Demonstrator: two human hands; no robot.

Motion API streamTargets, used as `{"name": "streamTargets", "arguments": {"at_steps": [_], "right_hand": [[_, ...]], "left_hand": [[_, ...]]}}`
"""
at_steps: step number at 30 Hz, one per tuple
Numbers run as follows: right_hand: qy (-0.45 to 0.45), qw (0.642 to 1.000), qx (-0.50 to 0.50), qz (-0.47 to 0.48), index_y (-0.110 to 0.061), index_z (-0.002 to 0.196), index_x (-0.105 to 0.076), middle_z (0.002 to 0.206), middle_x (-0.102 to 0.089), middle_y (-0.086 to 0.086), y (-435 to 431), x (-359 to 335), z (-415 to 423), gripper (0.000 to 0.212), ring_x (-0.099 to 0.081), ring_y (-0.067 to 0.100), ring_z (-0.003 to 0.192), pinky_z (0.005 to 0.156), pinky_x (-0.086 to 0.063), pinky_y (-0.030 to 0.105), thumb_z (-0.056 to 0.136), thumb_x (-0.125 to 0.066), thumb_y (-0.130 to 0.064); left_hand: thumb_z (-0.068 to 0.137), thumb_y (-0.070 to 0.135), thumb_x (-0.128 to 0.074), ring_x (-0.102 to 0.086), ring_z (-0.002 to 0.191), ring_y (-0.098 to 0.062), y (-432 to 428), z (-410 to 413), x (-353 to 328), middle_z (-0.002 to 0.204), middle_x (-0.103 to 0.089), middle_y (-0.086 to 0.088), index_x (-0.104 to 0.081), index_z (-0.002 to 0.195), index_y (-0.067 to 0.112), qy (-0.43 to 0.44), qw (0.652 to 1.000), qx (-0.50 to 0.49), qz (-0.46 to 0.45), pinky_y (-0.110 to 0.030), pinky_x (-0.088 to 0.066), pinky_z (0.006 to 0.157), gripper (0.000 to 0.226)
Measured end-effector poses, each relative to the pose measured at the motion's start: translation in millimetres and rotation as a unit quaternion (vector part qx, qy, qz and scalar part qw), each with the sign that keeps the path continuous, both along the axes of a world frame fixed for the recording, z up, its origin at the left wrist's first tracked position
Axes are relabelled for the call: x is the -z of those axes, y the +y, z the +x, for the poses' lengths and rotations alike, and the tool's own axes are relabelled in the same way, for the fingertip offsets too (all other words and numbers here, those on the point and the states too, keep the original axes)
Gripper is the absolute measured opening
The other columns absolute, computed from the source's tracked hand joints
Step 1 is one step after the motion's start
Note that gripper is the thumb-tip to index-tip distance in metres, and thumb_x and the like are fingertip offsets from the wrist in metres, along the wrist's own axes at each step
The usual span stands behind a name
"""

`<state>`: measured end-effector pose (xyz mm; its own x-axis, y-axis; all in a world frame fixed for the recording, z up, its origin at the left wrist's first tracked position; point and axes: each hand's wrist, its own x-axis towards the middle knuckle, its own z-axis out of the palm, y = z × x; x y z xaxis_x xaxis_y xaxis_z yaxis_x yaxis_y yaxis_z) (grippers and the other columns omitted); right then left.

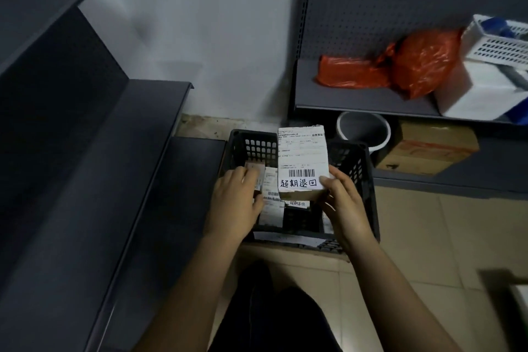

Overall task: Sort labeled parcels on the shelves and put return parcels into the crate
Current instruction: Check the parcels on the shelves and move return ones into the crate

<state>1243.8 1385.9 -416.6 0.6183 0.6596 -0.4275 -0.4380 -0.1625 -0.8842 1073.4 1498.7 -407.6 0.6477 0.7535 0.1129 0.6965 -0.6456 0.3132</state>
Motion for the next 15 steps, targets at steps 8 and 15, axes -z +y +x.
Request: {"name": "streamTargets", "arguments": {"at_steps": [8, 15], "right_hand": [[0.048, 0.996, 0.010, -0.072, -0.028, 0.119, -0.064, 0.117, -0.070, 0.000, 73.0, 100.1, 21.7, 0.040, -0.063, 0.019, 0.114, 0.105, -0.045, 0.047, 0.079, -0.070, -0.032], [0.082, 0.986, -0.013, -0.145, -0.043, 0.110, -0.063, 0.114, -0.071, -0.004, 126.4, 208.6, 28.5, 0.046, -0.063, 0.021, 0.114, 0.102, -0.045, 0.045, 0.065, -0.073, -0.050]], "left_hand": [[0.086, 0.020, -0.064, -0.051, 0.111, -0.025, 61.2, 39.2, 97.8, 0.121, -0.056, -0.005, -0.051, 0.133, 0.013, 0.005, 0.992, 0.020, -0.122, -0.036, -0.043, 0.091, 0.049], [0.087, 0.028, -0.066, -0.046, 0.110, 0.001, 107.3, 59.5, 211.4, 0.126, -0.049, 0.016, -0.039, 0.138, 0.030, -0.047, 0.946, 0.011, -0.319, -0.020, -0.043, 0.086, 0.058]]}}
